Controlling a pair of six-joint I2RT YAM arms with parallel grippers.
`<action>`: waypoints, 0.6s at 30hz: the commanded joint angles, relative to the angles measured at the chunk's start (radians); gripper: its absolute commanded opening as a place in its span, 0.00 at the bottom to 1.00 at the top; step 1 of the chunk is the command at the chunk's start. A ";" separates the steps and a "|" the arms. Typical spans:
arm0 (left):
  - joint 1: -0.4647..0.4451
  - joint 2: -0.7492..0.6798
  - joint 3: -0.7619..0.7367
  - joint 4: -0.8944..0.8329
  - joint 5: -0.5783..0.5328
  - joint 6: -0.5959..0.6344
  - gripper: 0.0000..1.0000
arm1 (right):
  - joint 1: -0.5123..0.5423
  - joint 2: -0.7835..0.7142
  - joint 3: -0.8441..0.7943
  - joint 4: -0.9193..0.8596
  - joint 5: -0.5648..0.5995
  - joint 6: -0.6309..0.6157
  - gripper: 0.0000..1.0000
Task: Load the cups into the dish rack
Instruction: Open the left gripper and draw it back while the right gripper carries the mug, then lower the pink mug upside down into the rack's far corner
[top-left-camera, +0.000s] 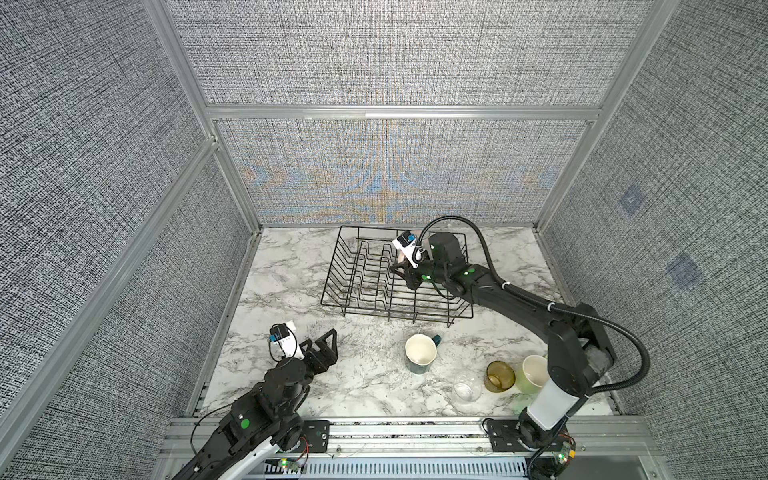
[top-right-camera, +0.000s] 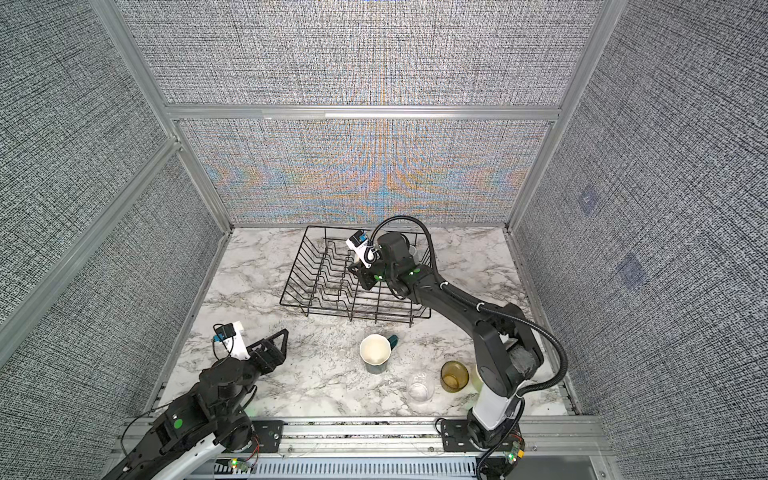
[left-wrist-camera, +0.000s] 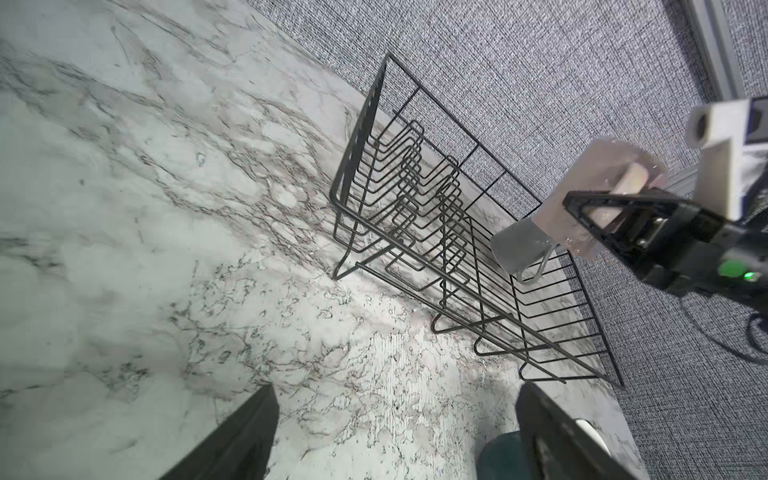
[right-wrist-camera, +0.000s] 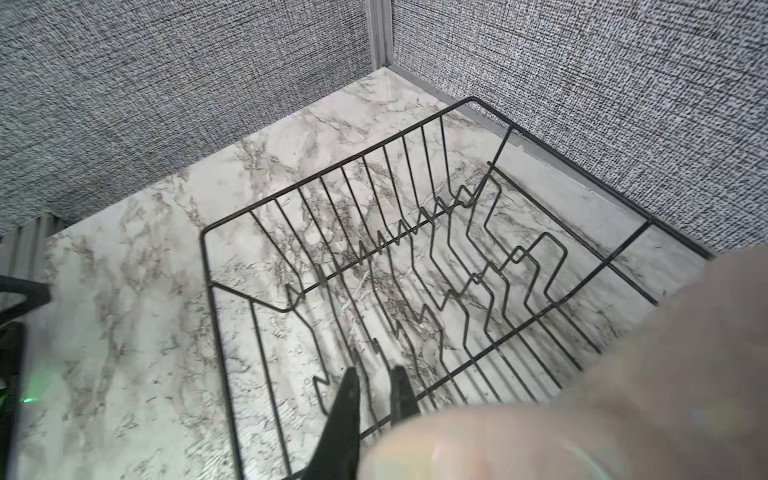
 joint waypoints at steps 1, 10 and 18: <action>0.001 0.023 0.037 -0.085 -0.036 0.045 0.92 | 0.000 0.035 -0.004 0.218 0.040 -0.073 0.00; 0.008 0.285 0.177 -0.146 -0.045 0.099 0.95 | -0.049 0.204 0.041 0.362 0.008 -0.049 0.00; 0.020 0.270 0.195 -0.153 -0.040 0.107 0.95 | -0.087 0.318 0.133 0.287 -0.149 -0.163 0.00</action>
